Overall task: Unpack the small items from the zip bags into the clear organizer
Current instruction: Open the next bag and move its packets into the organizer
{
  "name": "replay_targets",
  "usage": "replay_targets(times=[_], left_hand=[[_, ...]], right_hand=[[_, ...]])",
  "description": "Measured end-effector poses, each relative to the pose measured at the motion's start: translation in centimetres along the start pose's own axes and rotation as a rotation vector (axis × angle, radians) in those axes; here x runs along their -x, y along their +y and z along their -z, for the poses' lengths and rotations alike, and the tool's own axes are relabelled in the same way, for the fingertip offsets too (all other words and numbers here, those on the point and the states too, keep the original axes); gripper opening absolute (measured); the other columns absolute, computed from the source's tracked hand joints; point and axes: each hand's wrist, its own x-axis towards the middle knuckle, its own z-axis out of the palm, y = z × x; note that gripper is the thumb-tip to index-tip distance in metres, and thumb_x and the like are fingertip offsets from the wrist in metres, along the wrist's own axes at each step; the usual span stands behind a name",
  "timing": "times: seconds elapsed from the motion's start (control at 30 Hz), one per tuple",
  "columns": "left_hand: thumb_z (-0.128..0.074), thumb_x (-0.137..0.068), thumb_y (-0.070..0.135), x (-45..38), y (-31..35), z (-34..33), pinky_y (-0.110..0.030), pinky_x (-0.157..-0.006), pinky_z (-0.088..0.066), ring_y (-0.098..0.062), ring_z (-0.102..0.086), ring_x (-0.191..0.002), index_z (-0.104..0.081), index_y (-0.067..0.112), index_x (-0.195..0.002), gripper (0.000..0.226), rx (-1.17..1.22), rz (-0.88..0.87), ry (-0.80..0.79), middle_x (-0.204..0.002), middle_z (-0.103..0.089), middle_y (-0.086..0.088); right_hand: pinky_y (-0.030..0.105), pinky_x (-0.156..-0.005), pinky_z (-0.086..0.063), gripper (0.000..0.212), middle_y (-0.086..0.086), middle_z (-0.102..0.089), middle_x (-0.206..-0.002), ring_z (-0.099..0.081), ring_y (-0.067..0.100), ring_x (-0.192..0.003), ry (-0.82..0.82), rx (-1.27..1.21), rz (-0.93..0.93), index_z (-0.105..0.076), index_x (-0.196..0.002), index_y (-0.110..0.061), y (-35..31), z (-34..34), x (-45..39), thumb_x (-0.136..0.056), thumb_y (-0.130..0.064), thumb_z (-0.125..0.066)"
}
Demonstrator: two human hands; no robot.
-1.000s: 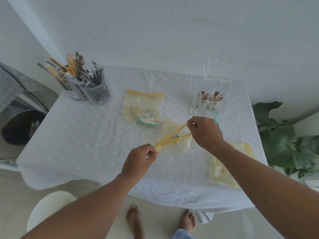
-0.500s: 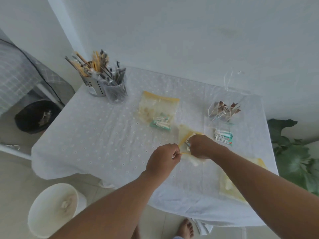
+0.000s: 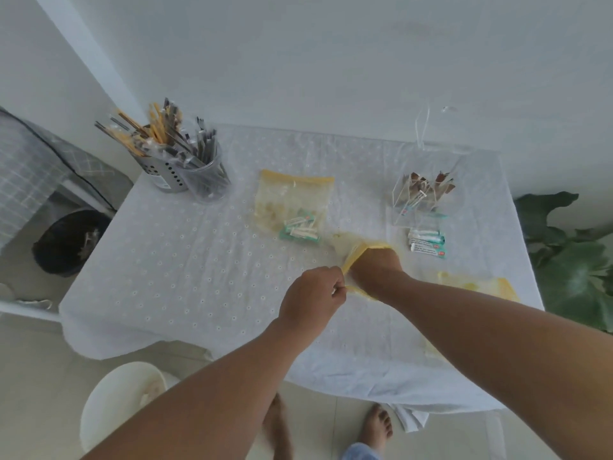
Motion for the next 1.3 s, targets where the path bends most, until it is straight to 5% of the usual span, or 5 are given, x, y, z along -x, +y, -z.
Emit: replay_targets(times=[0.23, 0.57, 0.83, 1.07, 1.3], left_hand=[[-0.072, -0.085, 0.018, -0.5, -0.6, 0.3, -0.039, -0.06, -0.055, -0.016, -0.06, -0.066, -0.066, 0.016, -0.079, 0.009, -0.019, 0.021, -0.034, -0.073, -0.065, 0.001], [-0.075, -0.083, 0.019, -0.9, -0.6, 0.7, -0.037, -0.058, -0.055, -0.017, -0.061, -0.065, -0.066, 0.015, -0.077, 0.011, -0.019, 0.086, -0.02, -0.071, -0.065, 0.001], [-0.076, -0.083, 0.02, -0.8, -0.7, 0.8, -0.035, -0.056, -0.054, -0.016, -0.061, -0.061, -0.064, 0.016, -0.074, 0.015, -0.014, 0.158, -0.042, -0.067, -0.063, 0.003], [-0.071, -0.086, 0.014, -0.3, -1.3, 1.1, -0.035, -0.051, -0.052, -0.016, -0.059, -0.057, -0.06, 0.015, -0.07, 0.019, -0.109, 0.243, -0.059, -0.065, -0.06, 0.001], [-0.073, -0.083, 0.015, -0.1, -1.6, 0.5, -0.023, -0.046, -0.036, -0.013, -0.056, -0.055, -0.057, 0.017, -0.064, 0.025, -0.087, 0.289, -0.059, -0.06, -0.058, 0.002]], right_hand=[[0.03, -0.083, -0.048, 0.025, 0.0, -0.067, -0.117, -0.065, 0.028, -0.109, 0.01, -0.03, 0.07, -0.065, -0.119, -0.023, 1.8, -1.0, 1.2, -0.1, -0.029, -0.049], [0.032, -0.071, -0.049, 0.031, 0.003, -0.066, -0.112, -0.065, 0.027, -0.098, -0.111, -0.045, 0.12, -0.061, -0.121, -0.017, 1.5, -0.7, 1.0, -0.099, -0.038, -0.052], [0.031, -0.1, -0.041, 0.036, 0.006, -0.058, -0.138, -0.053, 0.03, -0.129, -0.262, -0.12, 0.27, -0.056, -0.138, -0.016, 2.1, 0.8, 3.1, -0.109, -0.026, -0.039], [0.041, -0.082, -0.052, 0.023, 0.01, -0.064, -0.114, -0.063, 0.031, -0.102, -0.004, -0.181, 0.34, -0.054, -0.126, -0.015, 2.8, 0.9, 6.6, -0.104, -0.018, -0.047], [0.024, -0.065, -0.048, 0.013, -0.009, -0.07, -0.097, -0.061, 0.011, -0.068, 0.345, -0.893, 0.308, -0.065, -0.108, -0.017, 3.0, 2.1, 10.0, -0.099, -0.026, -0.064]])
